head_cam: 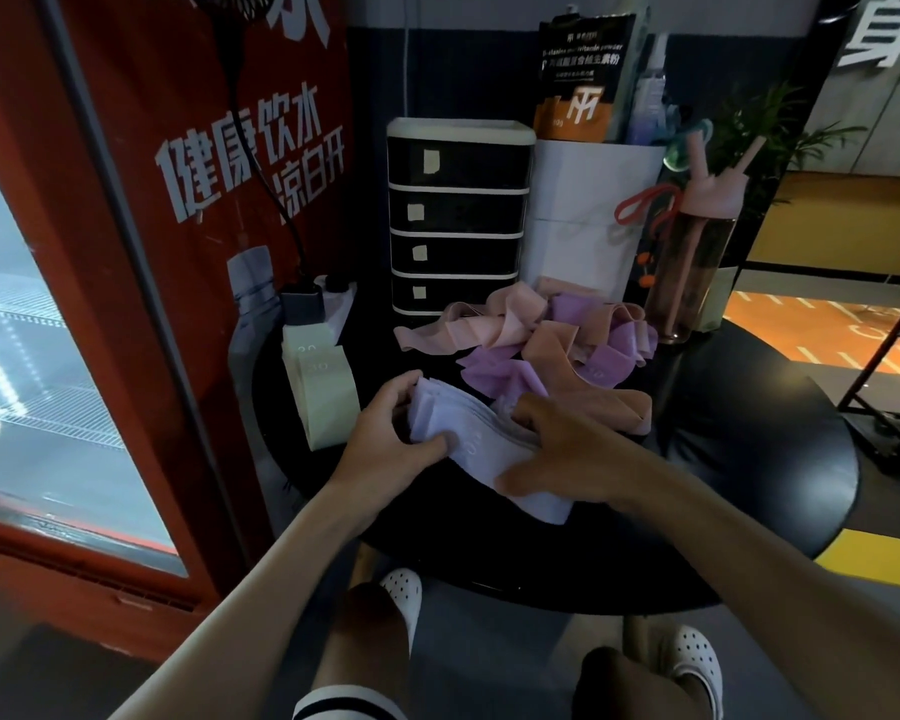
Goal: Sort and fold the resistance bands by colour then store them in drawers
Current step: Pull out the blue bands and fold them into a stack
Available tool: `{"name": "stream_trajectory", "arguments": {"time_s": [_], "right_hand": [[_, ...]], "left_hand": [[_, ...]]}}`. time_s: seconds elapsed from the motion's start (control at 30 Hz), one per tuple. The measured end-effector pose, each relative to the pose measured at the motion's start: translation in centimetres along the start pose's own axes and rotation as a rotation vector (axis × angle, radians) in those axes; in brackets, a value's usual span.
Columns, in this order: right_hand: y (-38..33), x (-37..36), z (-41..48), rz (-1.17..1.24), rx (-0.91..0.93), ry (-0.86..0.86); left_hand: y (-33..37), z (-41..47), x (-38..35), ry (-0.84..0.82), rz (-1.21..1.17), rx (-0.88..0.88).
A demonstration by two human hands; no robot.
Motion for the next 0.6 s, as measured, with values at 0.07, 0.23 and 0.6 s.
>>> {"name": "stream_trajectory", "arguments": {"time_s": [0.07,0.23,0.6], "right_hand": [[1.1,1.0,-0.1,-0.254,-0.006,0.073],[3.3,1.3,-0.7,-0.466,0.011,0.119],[3.3,1.5,-1.6,-0.377,0.169,0.121]], "left_hand": [[0.2,-0.1,-0.5,-0.1,0.047,-0.012],[0.8,-0.5,-2.2,-0.308,0.231,-0.109],[1.2,-0.7,-2.9,-0.447,0.165,-0.109]]}}
Point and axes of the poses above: each hand's wrist, its own z-axis towards the middle knuckle, its own x-axis out of the back of the hand, y = z × x, the point moved 5 cm from there along z, towards the middle knuckle, and after that the axes turned 9 degrees about -x, right-handed, at the moved point
